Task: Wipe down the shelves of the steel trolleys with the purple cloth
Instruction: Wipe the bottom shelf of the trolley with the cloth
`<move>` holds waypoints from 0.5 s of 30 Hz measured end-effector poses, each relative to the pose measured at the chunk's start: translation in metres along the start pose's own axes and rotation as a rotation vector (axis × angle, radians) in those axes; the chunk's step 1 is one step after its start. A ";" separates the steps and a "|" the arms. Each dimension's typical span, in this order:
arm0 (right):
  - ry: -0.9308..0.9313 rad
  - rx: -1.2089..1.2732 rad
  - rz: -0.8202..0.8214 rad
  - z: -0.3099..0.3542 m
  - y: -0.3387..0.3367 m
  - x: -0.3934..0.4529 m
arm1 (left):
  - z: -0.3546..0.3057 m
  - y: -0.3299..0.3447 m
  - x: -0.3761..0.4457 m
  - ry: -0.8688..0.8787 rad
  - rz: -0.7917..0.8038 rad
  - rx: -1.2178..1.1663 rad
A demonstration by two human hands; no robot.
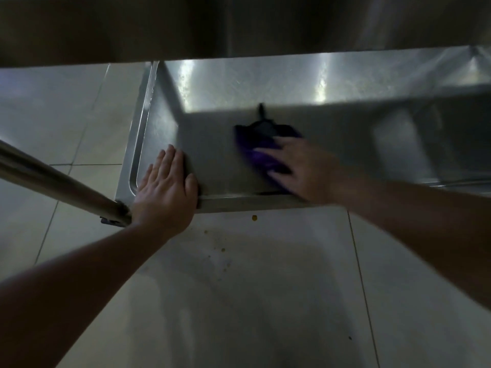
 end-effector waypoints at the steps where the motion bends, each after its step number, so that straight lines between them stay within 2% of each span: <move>1: 0.072 -0.003 -0.023 -0.035 -0.012 -0.014 | 0.001 0.001 0.001 -0.001 -0.009 0.004; 5: 0.491 -0.014 -0.186 -0.143 -0.050 -0.033 | 0.003 0.004 0.002 -0.006 -0.037 0.023; 7: 0.663 -0.015 -0.239 -0.155 -0.052 -0.008 | 0.003 0.005 0.002 -0.007 -0.049 0.028; 10: 0.832 0.020 -0.267 -0.130 -0.047 0.052 | 0.003 0.005 0.000 -0.011 -0.054 0.038; 12: 0.738 0.017 -0.263 -0.083 -0.038 0.094 | 0.002 0.005 -0.001 -0.009 -0.054 0.043; 15: 0.335 -0.007 -0.162 0.015 -0.009 0.133 | 0.000 0.004 -0.001 -0.011 -0.049 0.055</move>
Point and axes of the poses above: each hand's wrist, its own x-axis towards the middle knuckle, its own y-axis out of the palm, z = x × y, the point moved 5 cm from there along x, towards the middle knuckle, and after that the axes turned 4 degrees about x, right-handed, at the moved point
